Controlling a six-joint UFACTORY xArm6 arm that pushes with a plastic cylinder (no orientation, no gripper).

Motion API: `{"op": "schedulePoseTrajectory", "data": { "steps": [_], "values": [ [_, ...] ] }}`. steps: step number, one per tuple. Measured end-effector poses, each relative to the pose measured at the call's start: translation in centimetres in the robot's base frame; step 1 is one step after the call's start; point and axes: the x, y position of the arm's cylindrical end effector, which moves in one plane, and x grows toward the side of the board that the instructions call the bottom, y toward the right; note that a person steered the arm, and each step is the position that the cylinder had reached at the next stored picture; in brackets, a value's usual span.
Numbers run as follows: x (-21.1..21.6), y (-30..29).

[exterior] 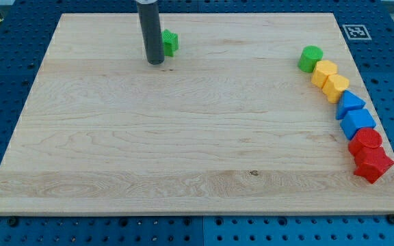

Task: Move the green star towards the top left of the green circle

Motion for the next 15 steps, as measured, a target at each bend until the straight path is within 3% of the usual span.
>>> {"op": "schedulePoseTrajectory", "data": {
  "steps": [2, 5, 6, 7, 8, 9, 15],
  "values": [
    [0.0, 4.9],
    [0.0, 7.7],
    [1.3, 1.5],
    [-3.7, -3.6],
    [-3.7, -3.5],
    [-3.7, 3.3],
    [-3.0, 12.0]
  ]
}}
